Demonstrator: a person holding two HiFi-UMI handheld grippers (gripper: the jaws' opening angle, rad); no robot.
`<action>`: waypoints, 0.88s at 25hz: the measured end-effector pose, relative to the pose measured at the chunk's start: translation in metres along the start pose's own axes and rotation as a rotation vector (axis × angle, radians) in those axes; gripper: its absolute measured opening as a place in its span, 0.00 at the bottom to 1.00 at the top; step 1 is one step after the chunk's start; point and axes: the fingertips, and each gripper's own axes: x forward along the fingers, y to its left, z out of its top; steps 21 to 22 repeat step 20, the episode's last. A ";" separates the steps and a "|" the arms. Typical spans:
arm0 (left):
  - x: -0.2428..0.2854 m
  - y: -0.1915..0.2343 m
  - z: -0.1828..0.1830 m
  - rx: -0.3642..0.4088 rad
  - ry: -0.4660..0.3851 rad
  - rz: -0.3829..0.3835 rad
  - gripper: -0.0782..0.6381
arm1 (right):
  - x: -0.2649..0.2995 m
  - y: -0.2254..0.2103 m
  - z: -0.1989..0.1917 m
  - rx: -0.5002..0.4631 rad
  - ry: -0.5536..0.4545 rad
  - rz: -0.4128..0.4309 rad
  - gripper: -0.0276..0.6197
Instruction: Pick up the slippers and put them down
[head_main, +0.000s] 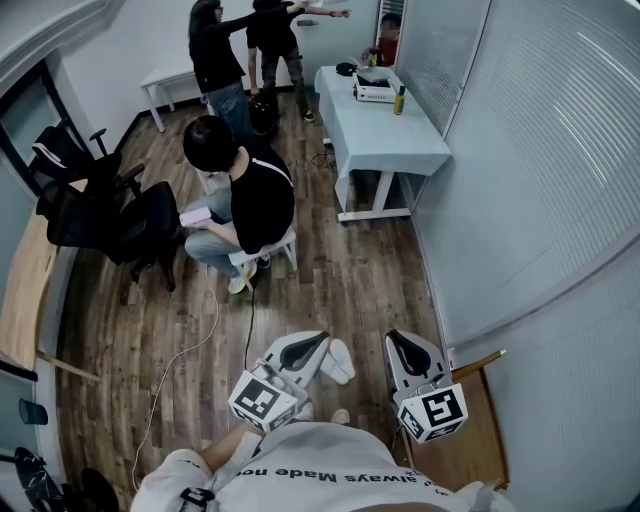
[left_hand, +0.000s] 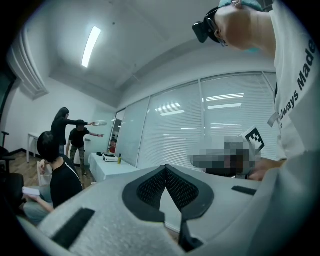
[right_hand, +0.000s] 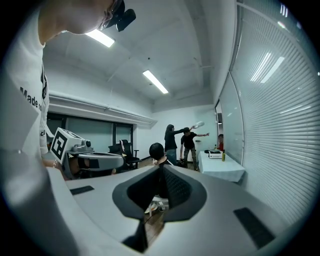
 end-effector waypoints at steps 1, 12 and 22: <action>0.000 -0.001 0.000 0.001 -0.002 -0.003 0.12 | -0.001 0.001 0.000 0.000 -0.001 -0.002 0.09; 0.007 -0.012 -0.001 0.005 0.001 -0.008 0.12 | -0.010 -0.006 -0.003 -0.009 0.001 -0.003 0.09; 0.006 -0.010 0.002 -0.003 0.008 -0.009 0.12 | -0.008 -0.003 0.006 -0.017 -0.002 -0.002 0.09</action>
